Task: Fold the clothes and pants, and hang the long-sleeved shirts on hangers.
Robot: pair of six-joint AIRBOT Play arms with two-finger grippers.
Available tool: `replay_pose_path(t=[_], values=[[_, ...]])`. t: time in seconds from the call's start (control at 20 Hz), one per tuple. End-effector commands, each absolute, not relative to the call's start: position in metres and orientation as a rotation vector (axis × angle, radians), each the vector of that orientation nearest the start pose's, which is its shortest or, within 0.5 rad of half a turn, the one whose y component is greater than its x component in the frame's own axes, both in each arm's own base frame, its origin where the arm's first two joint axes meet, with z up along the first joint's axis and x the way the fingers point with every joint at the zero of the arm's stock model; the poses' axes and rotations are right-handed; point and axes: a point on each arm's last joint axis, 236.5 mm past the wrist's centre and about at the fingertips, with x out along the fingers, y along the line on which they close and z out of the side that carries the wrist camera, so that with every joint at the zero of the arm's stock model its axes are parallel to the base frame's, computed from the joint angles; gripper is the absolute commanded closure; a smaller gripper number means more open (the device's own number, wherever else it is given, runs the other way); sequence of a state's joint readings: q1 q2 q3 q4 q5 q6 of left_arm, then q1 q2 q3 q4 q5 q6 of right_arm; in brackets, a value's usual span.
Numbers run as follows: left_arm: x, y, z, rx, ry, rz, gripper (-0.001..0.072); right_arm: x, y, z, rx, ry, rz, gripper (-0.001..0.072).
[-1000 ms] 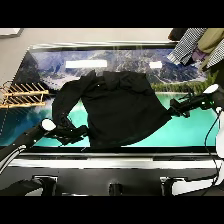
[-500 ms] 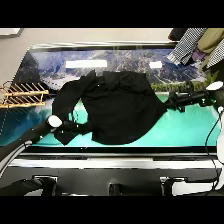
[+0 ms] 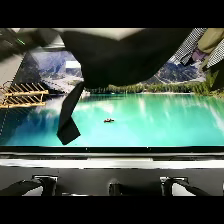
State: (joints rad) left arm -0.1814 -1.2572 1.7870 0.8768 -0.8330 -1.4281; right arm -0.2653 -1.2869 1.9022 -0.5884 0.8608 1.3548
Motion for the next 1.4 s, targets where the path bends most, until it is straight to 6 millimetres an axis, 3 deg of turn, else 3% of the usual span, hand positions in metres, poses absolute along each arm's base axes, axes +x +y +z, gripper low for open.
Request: replay_pose_path(t=[0.0,0.15,0.25,0.35,0.45,0.55,0.7,0.8,0.9,1.0,1.1,1.15,1.25,1.35], values=[[0.374,-0.167,0.514,-0.268,-0.02,-0.63,0.0687,0.347,0.037,0.589,0.361,-0.309,0.392,0.0678],[0.305,-0.141,0.562,-0.271,-0.138,-0.577,0.0687,0.248,0.058,0.623,0.235,-0.408,0.366,0.0678],[0.262,-0.128,0.58,-0.259,-0.195,-0.556,0.0686,0.198,0.063,0.634,0.198,-0.459,0.327,0.0678],[0.23,-0.119,0.592,-0.248,-0.243,-0.547,0.0686,0.158,0.056,0.645,0.175,-0.525,0.251,0.0678],[0.213,-0.114,0.598,-0.282,-0.257,-0.545,0.0686,0.148,0.044,0.648,0.184,-0.547,0.19,0.0678],[0.216,-0.115,0.596,-0.287,-0.247,-0.547,0.0686,0.164,0.037,0.644,0.21,-0.522,0.178,0.0678],[0.261,-0.12,0.573,-0.321,-0.181,-0.528,0.0686,0.234,0.021,0.623,0.266,-0.411,0.175,0.0678],[0.314,-0.125,0.542,-0.345,-0.107,-0.502,0.0685,0.303,0.015,0.596,0.356,-0.305,0.219,0.0678],[0.376,-0.13,0.504,-0.376,-0.037,-0.467,0.0685,0.383,0.012,0.554,0.463,-0.182,0.29,0.0678],[0.442,-0.135,0.456,-0.403,0.037,-0.427,0.0685,0.46,0.007,0.5,0.563,-0.065,0.341,0.0678],[0.506,-0.142,0.4,-0.423,0.113,-0.389,0.0685,0.535,0.002,0.427,0.639,0.058,0.331,0.0678],[0.533,-0.146,0.368,-0.431,0.157,-0.373,0.0685,0.565,0.01,0.393,0.659,0.111,0.331,0.0678],[0.58,-0.156,0.291,-0.451,0.278,-0.344,0.0685,0.614,0.034,0.32,0.656,0.214,0.332,0.0678],[0.607,-0.165,0.219,-0.471,0.41,-0.327,0.0685,0.647,0.056,0.245,0.63,0.327,0.312,0.0678]])
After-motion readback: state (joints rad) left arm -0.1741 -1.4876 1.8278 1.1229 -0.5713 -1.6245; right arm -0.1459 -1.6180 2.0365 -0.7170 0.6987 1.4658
